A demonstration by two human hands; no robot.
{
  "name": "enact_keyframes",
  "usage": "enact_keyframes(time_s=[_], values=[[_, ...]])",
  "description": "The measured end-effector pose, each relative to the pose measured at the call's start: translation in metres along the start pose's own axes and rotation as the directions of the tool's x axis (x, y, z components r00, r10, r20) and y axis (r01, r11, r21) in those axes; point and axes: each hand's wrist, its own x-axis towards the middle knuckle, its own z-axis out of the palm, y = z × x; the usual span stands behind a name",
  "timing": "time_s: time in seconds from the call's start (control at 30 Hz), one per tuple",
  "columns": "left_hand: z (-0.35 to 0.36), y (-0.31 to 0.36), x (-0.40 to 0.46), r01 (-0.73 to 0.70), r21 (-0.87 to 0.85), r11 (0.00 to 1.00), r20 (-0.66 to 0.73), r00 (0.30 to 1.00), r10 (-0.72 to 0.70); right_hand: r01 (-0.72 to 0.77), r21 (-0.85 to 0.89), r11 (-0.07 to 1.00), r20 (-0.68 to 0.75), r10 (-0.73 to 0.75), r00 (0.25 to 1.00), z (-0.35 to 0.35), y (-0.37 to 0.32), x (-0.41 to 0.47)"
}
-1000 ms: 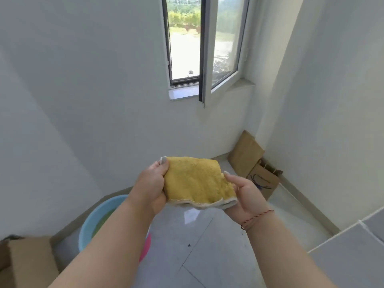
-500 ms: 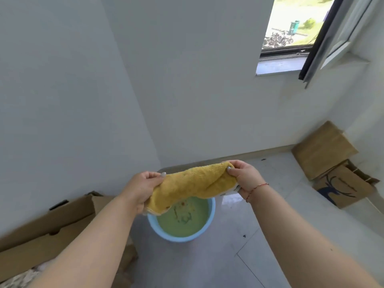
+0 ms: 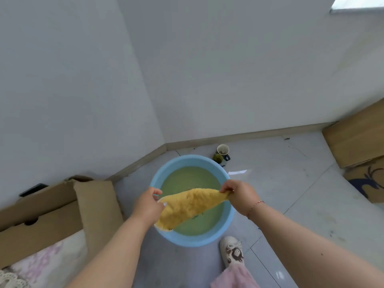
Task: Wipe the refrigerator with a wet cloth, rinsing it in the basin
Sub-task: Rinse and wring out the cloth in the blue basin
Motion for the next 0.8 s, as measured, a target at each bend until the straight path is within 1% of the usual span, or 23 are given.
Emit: enact_keyframes(time_s=[0.07, 0.1, 0.17, 0.23, 0.27, 0.33, 0.43, 0.5, 0.53, 0.6, 0.63, 0.7, 0.73, 0.77, 0.8], values=[[0.021, -0.012, 0.036, -0.05, 0.147, 0.988, -0.047, 0.997, 0.057, -0.012, -0.229, 0.973, 0.101, 0.036, 0.994, 0.02, 0.015, 0.033], [0.031, -0.018, 0.051, -0.067, 0.185, 0.98, -0.054, 0.995, 0.078, -0.013, -0.297, 0.955, 0.137, 0.056, 0.989, 0.03, 0.023, 0.045], [0.058, -0.037, 0.082, -0.086, 0.235, 0.968, -0.021, 0.995, 0.094, -0.021, -0.361, 0.932, 0.178, 0.091, 0.98, 0.052, 0.043, 0.076], [0.086, -0.056, 0.106, -0.1, 0.319, 0.942, 0.053, 0.995, 0.088, -0.021, -0.4, 0.916, 0.178, 0.1, 0.979, 0.072, 0.059, 0.102], [0.102, -0.067, 0.118, -0.109, 0.364, 0.925, 0.095, 0.992, 0.079, -0.007, -0.423, 0.906, 0.177, 0.091, 0.98, 0.083, 0.067, 0.116], [0.134, -0.084, 0.136, -0.101, 0.424, 0.9, 0.187, 0.982, 0.022, 0.066, -0.481, 0.874, 0.188, 0.029, 0.982, 0.104, 0.082, 0.143], [0.177, -0.106, 0.156, -0.125, 0.535, 0.836, 0.304, 0.951, -0.052, 0.21, -0.609, 0.765, 0.23, -0.083, 0.97, 0.136, 0.097, 0.181], [0.199, -0.12, 0.165, -0.113, 0.575, 0.811, 0.354, 0.927, -0.122, 0.28, -0.697, 0.66, 0.285, -0.102, 0.953, 0.158, 0.103, 0.202], [0.207, -0.127, 0.169, -0.084, 0.579, 0.811, 0.36, 0.919, -0.162, 0.316, -0.733, 0.603, 0.321, -0.103, 0.942, 0.169, 0.106, 0.21], [0.217, -0.139, 0.177, -0.008, 0.546, 0.837, 0.337, 0.917, -0.211, 0.352, -0.764, 0.541, 0.364, -0.088, 0.927, 0.184, 0.11, 0.223], [0.221, -0.145, 0.184, 0.022, 0.514, 0.858, 0.311, 0.927, -0.211, 0.343, -0.757, 0.556, 0.377, -0.057, 0.924, 0.191, 0.113, 0.232], [0.223, -0.145, 0.193, 0.057, 0.422, 0.905, 0.247, 0.953, -0.175, 0.24, -0.706, 0.666, 0.368, 0.056, 0.928, 0.205, 0.115, 0.246], [0.223, -0.144, 0.198, 0.074, 0.332, 0.94, 0.226, 0.962, -0.155, 0.176, -0.683, 0.709, 0.365, 0.123, 0.923, 0.214, 0.117, 0.254], [0.223, -0.145, 0.205, 0.1, 0.177, 0.979, 0.215, 0.967, -0.138, 0.045, -0.608, 0.793, 0.351, 0.217, 0.911, 0.224, 0.118, 0.261], [0.224, -0.143, 0.209, 0.156, -0.055, 0.986, 0.226, 0.964, -0.14, -0.122, -0.466, 0.876, 0.352, 0.31, 0.883, 0.229, 0.113, 0.263]])
